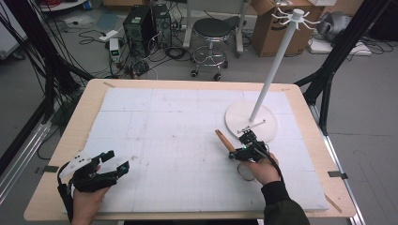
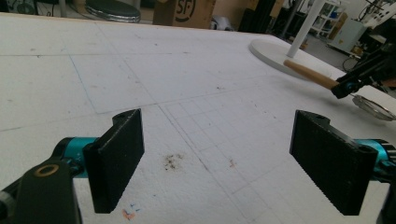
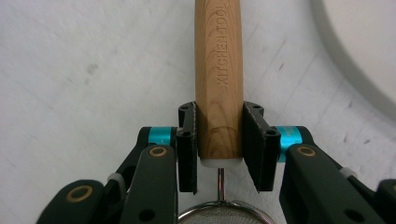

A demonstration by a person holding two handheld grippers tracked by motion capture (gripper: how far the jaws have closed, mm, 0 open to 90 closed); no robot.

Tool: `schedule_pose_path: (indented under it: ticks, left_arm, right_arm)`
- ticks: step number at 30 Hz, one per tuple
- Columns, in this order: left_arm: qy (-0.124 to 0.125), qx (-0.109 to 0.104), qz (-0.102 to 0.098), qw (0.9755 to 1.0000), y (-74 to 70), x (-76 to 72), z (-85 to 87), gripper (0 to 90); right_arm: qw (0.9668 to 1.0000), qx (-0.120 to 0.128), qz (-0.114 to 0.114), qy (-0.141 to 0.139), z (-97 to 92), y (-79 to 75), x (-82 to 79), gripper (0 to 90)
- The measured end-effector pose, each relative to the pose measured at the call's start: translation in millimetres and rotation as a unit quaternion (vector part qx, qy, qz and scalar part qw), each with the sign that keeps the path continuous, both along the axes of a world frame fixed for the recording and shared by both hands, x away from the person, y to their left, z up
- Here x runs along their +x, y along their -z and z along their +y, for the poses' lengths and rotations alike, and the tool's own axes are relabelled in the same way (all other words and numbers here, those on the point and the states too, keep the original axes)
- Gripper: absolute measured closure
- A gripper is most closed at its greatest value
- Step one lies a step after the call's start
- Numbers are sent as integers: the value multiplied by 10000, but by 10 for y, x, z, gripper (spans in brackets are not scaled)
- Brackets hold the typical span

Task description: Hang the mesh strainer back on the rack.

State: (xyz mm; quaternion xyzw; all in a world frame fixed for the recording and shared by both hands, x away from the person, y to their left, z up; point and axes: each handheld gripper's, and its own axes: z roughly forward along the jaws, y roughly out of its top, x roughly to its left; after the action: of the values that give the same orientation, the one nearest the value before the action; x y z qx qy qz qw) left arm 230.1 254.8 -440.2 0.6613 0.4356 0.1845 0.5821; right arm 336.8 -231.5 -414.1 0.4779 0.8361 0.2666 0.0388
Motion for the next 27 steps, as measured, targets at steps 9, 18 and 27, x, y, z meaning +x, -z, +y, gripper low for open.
schedule_pose_path:
  ticks: [9, 18, 27]
  left_arm:
    - [12, 27, -10, 10000, -1, -6, -5, 184]
    - [16, 29, 0, 10000, 0, -6, -7, 184]
    - [4, 30, -3, 10000, 0, -10, -15, 184]
  right_arm:
    - [9966, 686, -394, 223, -174, -150, -51, 690]
    - [9862, 1337, -842, 499, -356, -249, -116, 690]
    - [9569, 2177, -1692, 908, -609, -448, -251, 689]
